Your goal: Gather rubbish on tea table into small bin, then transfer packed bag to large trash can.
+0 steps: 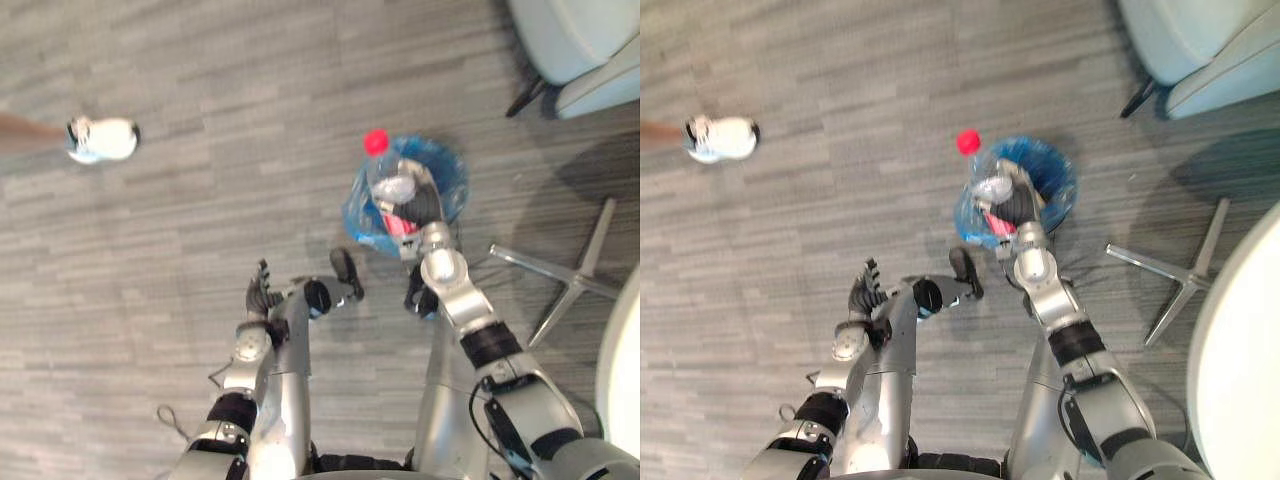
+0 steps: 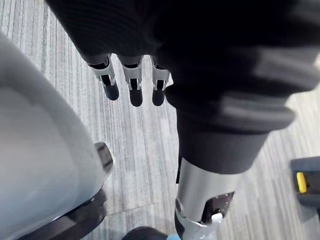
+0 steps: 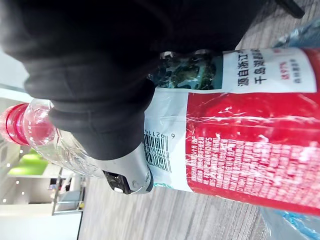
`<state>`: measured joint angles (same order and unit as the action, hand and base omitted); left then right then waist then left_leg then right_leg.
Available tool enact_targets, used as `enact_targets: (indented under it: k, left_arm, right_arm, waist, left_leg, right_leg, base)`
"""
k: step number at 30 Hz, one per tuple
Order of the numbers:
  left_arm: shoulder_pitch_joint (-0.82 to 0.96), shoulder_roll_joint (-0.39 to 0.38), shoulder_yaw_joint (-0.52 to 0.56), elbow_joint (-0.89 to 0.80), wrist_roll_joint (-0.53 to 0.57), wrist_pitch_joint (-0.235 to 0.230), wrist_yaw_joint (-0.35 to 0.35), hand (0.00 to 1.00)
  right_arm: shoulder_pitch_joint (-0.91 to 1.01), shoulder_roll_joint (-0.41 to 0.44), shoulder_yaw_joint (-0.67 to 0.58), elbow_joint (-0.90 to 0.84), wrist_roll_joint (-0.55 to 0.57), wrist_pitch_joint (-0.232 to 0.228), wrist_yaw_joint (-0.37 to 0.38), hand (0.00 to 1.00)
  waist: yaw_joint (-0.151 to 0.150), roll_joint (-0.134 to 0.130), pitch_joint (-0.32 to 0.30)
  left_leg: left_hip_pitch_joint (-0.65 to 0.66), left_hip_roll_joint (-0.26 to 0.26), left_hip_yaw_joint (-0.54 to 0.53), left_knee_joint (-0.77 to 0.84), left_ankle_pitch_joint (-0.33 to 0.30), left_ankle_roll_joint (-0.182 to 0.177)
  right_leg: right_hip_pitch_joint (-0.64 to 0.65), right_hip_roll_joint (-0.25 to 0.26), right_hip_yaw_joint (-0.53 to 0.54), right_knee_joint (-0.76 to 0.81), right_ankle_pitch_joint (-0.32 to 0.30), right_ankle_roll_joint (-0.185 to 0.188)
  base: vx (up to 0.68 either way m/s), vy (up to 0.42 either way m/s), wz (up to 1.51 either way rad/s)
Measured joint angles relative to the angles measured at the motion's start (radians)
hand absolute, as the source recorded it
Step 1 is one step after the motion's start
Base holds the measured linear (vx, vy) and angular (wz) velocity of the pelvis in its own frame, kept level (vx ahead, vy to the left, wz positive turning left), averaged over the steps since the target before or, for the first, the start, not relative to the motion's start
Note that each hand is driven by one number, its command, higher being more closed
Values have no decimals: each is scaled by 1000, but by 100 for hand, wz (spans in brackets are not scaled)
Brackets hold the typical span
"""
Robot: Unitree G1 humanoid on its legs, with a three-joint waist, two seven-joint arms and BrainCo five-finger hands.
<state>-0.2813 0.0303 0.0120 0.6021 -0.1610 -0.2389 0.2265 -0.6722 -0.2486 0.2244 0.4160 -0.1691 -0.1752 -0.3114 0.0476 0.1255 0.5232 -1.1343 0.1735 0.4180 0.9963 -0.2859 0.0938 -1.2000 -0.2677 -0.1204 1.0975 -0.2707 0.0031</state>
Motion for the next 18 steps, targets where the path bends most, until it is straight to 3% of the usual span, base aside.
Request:
enact_targets:
  k: [2, 3, 13, 18]
  left_arm:
    - [-3, -1, 1, -36, -19, -10, 0, 0]
    - [-3, -4, 1, -56, -28, -12, 0, 0]
    - [-3, -18, 1, -71, -41, -13, 18, 0]
    - [-3, -33, -1, -57, -41, -10, 19, 0]
  right_arm:
    - [-27, -13, 0, 0, -5, 13, 0, 100]
    - [-41, -25, -2, 0, -10, 27, 0, 0]
    - [-116, -40, -97, 82, -38, 57, -66, 0]
    - [-80, -44, -110, 48, -79, 72, -100, 0]
  waist:
    - [12, 0, 1]
    - [23, 0, 2]
    - [26, 0, 2]
    - [25, -1, 2]
  left_leg:
    - [-45, -1, -2, 26, 0, 0]
    - [-62, -1, -2, 39, 0, 0]
    - [-70, -16, 17, 5, 4, -3]
    - [-30, -16, 25, -18, 15, 12]
  right_leg:
    - [-45, -13, 1, 31, -4, -2]
    - [-64, -16, 5, 46, -6, -2]
    - [-78, -30, 14, 19, 1, 12]
    - [-40, -26, 13, -4, 9, 18]
  base:
    - [-111, 17, 24]
    - [-95, 20, 13]
    - [-87, 9, 6]
    - [-46, -1, -4]
